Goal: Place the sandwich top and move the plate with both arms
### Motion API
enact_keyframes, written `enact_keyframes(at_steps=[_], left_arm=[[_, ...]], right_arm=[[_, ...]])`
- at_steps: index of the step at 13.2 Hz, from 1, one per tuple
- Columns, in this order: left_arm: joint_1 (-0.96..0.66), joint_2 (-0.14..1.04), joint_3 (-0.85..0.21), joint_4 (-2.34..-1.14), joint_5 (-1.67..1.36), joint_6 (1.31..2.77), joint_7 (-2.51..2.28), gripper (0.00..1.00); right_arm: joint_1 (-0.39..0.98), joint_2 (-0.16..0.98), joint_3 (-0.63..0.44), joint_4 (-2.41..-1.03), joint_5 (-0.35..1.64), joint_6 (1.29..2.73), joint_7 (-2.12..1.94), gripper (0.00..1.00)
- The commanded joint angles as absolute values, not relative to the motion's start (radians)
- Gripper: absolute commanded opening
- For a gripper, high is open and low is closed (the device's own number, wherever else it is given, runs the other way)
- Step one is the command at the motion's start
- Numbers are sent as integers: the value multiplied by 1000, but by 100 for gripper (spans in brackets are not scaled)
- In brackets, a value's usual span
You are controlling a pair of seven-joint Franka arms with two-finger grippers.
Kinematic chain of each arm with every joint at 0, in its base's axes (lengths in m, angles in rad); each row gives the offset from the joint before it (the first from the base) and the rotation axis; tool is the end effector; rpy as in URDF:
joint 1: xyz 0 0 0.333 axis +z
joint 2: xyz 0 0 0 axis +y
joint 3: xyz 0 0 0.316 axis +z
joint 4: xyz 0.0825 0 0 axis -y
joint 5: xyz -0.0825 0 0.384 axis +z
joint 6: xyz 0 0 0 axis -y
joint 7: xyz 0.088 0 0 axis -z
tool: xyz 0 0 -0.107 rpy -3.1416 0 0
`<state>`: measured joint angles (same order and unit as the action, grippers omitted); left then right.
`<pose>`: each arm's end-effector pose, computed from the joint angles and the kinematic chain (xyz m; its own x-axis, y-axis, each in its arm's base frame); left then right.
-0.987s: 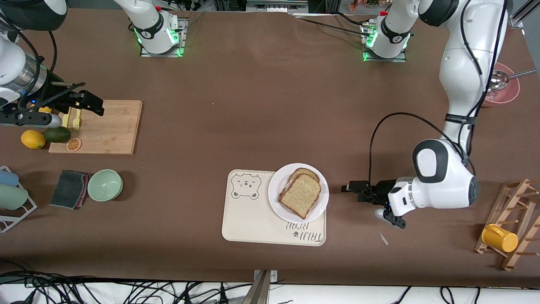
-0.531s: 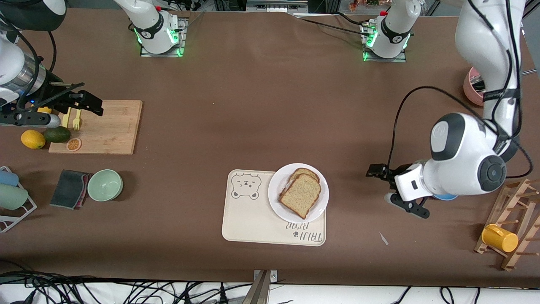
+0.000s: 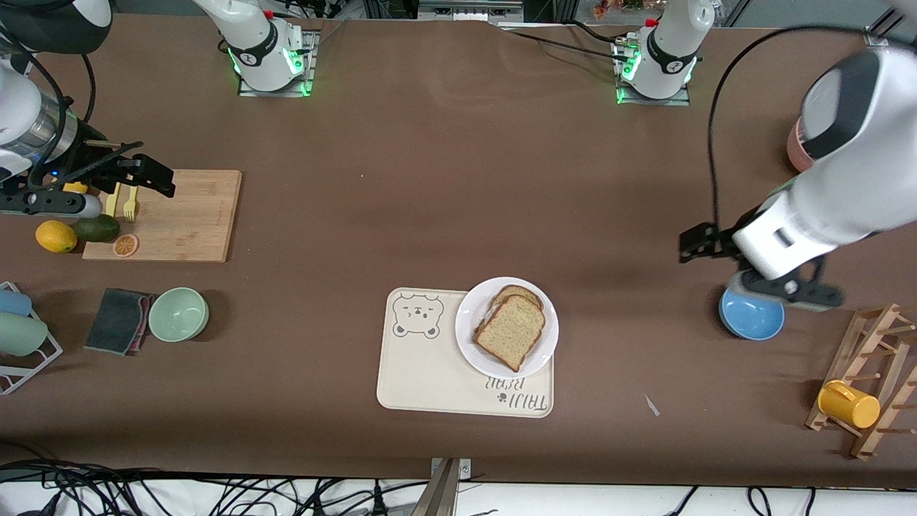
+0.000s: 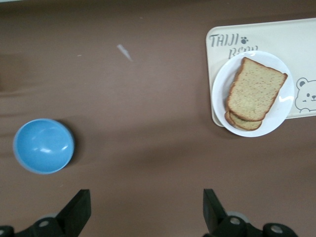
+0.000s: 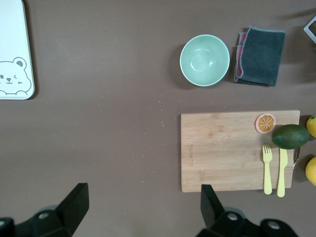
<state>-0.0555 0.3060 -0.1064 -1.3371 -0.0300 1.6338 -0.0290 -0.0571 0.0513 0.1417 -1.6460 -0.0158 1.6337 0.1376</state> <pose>0.6421 -0.0975 0.5573 0.9920 -0.1261 -0.0096 -0.1252 -0.9902 0.0616 0.5691 0.0449 0.5657 0.9968 -0.0519 -0.0613 -0.0509 -0.9986 0.0170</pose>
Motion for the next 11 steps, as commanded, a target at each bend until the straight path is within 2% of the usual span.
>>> enact_keyframes(at_steps=[1, 4, 9, 11], left_arm=[[-74, 93, -36, -1595, -12, 1667, -43, 100], [-74, -21, -23, -1722, 2, 1674, -43, 100], [-75, -71, -28, -1744, 109, 1670, -64, 100], [-72, -71, -28, -1743, 39, 1664, -72, 100]], right_arm=[[-63, 58, 143, -1626, -28, 1626, 126, 100], [-63, 58, 143, -1626, -28, 1626, 126, 100], [-63, 58, 143, -1626, -25, 1625, 123, 100], [-63, 55, 134, -1623, -20, 1621, 121, 100]])
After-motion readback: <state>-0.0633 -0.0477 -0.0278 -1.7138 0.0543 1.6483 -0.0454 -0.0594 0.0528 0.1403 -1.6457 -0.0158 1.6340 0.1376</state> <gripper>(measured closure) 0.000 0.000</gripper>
